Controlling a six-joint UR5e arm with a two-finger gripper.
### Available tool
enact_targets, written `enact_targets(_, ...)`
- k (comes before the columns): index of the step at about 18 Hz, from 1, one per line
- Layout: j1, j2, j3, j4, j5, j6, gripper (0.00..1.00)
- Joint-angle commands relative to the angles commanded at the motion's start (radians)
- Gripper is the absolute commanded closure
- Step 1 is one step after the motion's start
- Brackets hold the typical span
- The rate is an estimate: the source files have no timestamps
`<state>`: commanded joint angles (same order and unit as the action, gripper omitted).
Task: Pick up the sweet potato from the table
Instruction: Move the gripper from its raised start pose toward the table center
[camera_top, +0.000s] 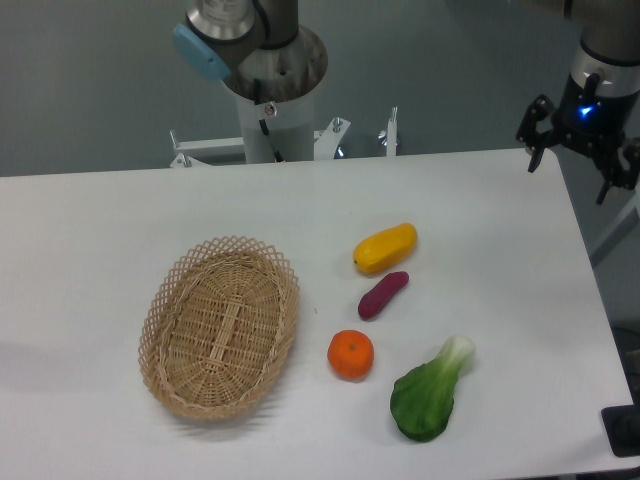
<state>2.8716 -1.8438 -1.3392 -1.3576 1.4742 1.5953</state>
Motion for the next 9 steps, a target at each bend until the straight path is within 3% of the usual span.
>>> enact_targets(9, -0.011, 0.003, -0.063, 0.023, -0.006, -0.06, 0.0)
